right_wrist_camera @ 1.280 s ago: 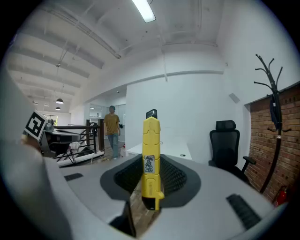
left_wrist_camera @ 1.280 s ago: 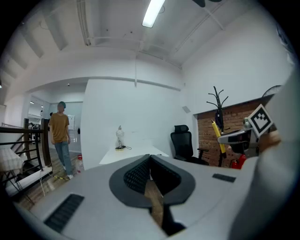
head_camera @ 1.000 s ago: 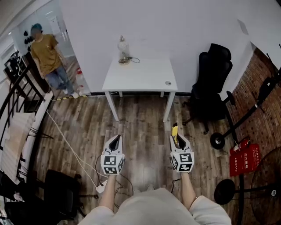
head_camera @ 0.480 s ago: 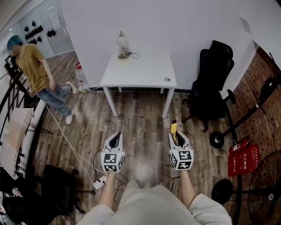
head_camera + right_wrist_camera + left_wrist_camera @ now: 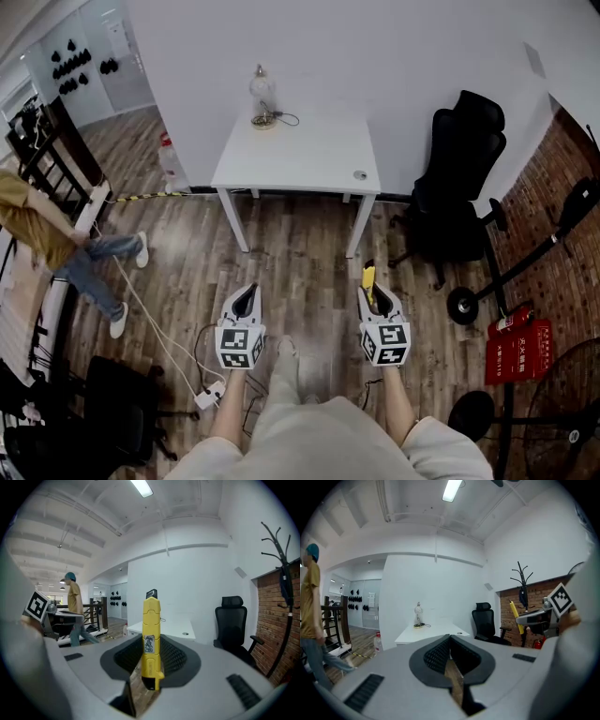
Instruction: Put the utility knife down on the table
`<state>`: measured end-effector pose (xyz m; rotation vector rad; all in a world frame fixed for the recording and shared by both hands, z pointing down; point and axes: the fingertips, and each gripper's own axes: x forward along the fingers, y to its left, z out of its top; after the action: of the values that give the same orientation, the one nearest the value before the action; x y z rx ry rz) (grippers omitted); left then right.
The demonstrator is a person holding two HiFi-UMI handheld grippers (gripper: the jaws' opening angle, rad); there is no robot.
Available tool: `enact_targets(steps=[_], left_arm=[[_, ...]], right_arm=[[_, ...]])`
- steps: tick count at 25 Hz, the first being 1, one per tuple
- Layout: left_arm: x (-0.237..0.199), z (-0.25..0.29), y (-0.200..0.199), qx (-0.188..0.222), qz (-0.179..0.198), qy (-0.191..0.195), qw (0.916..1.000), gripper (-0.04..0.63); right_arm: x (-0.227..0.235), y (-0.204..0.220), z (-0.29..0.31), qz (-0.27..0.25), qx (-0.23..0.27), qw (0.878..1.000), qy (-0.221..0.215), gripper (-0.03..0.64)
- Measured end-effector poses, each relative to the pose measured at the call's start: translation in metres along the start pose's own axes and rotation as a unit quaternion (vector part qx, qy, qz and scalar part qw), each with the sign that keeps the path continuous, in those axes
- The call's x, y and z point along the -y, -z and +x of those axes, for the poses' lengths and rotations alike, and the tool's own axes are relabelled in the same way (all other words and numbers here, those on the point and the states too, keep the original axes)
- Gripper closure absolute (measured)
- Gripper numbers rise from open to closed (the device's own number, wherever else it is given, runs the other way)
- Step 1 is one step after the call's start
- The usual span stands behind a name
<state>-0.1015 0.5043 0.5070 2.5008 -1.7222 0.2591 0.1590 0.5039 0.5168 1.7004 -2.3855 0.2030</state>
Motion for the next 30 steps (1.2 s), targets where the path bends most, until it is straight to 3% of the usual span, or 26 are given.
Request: enact_targets(steps=[8,20,30], left_arm=[[-0.045,0.090,-0.007,0.002,-0.006,0.014,0.9999,0.589],[-0.127,0.224,-0.050,0.000,-0.010,0.040,0.9991,0.589],[-0.184,0.306,-0.072,0.008,-0.008,0.059,0.9982,0.589]], right_arm=[[0.015,-0.016,0.090,-0.005,-0.004,1.000,0.009,0.508],[0.039,-0.074,0.229,-0.002,-0.011,0.999,0.032,0.508],[0.043,-0.104,0.314,-0.010,-0.009,0.999,0.049,0.508]])
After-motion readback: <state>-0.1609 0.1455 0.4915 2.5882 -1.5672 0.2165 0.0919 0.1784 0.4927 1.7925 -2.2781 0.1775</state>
